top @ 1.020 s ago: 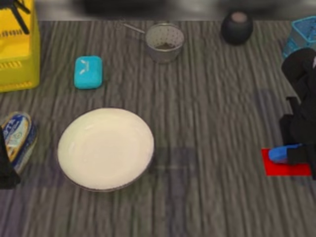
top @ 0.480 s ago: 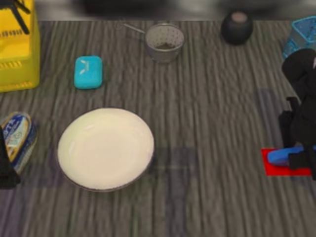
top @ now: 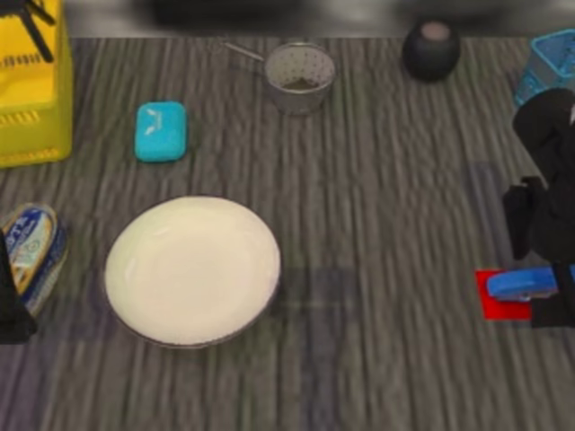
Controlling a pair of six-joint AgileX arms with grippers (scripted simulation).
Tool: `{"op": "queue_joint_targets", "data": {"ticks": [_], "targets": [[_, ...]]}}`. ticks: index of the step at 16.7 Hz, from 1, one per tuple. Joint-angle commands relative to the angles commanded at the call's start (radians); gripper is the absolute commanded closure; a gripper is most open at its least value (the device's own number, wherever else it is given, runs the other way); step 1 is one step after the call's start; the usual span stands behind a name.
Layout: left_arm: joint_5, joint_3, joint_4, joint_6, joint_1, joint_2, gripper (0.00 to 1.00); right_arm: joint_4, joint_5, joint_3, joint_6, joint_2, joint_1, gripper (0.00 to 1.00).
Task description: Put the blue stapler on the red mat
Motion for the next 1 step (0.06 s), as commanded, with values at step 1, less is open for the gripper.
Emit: {"op": "queue_joint_targets", "data": {"ticks": [1], "targets": [[0.000, 0.000, 0.000, 0.000, 0.000, 0.000, 0.00, 0.000, 0.000, 0.000, 0.000, 0.000, 0.000, 0.00]]}}
